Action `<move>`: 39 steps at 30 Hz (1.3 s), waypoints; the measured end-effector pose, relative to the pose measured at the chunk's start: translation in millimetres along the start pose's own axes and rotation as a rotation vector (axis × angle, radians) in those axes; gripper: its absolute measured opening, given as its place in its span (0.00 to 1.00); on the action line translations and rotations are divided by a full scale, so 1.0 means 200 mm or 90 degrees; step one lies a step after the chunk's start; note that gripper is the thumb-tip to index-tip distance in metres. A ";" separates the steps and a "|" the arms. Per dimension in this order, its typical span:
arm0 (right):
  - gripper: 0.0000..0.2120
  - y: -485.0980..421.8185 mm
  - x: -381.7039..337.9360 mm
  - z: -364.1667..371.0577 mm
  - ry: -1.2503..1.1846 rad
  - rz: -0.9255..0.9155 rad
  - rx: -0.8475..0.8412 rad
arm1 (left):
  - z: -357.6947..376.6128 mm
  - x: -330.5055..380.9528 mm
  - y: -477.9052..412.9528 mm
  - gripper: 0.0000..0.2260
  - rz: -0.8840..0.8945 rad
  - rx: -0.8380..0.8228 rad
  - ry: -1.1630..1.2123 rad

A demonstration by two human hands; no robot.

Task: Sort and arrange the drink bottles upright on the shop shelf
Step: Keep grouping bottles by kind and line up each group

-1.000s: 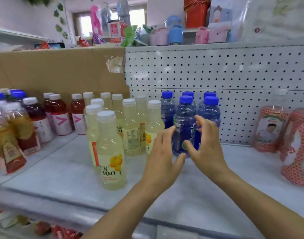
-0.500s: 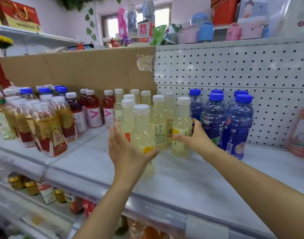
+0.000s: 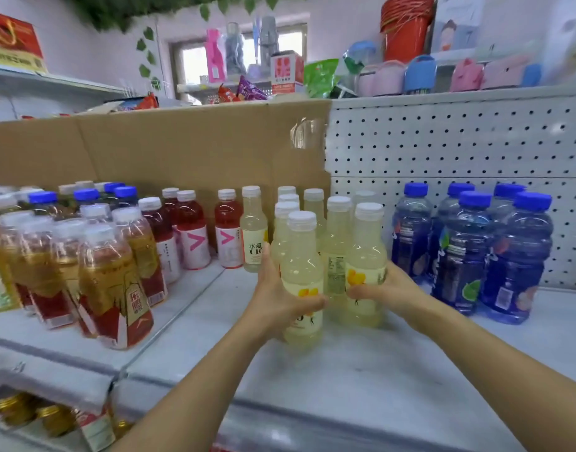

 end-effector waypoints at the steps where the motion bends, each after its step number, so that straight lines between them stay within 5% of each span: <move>1: 0.26 0.00 -0.01 0.03 -0.005 -0.004 0.000 | 0.00 -0.01 -0.03 0.62 -0.003 -0.009 0.002; 10: 0.35 0.12 -0.07 0.25 -0.024 -0.042 0.112 | 0.00 -0.10 -0.15 0.70 0.033 -0.085 0.011; 14: 0.32 0.15 -0.17 0.26 0.000 -0.088 0.198 | -0.13 -0.09 -0.20 0.46 0.036 -0.108 0.086; 19: 0.31 0.13 -0.39 0.24 0.121 -0.233 0.324 | -0.28 0.00 -0.55 0.29 0.008 0.085 0.018; 27: 0.23 0.05 -0.47 0.22 0.331 -0.354 0.256 | -0.28 0.09 -1.01 0.30 -0.077 0.080 -0.103; 32: 0.24 0.04 -0.46 0.22 0.363 -0.354 0.238 | -0.22 0.08 -1.04 0.08 -0.050 0.067 -0.118; 39: 0.19 0.04 -0.47 0.21 0.340 -0.341 0.197 | -0.25 0.06 -0.80 0.14 0.019 0.106 -0.094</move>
Point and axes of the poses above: each hand's wrist, its own y-axis away from the middle knuckle, its own z-axis out of the palm, x = y × z, the point moved 1 cm from there along -y, towards the middle knuckle, and after that the axes turned 11 degrees about x, right-handed, at the moved point
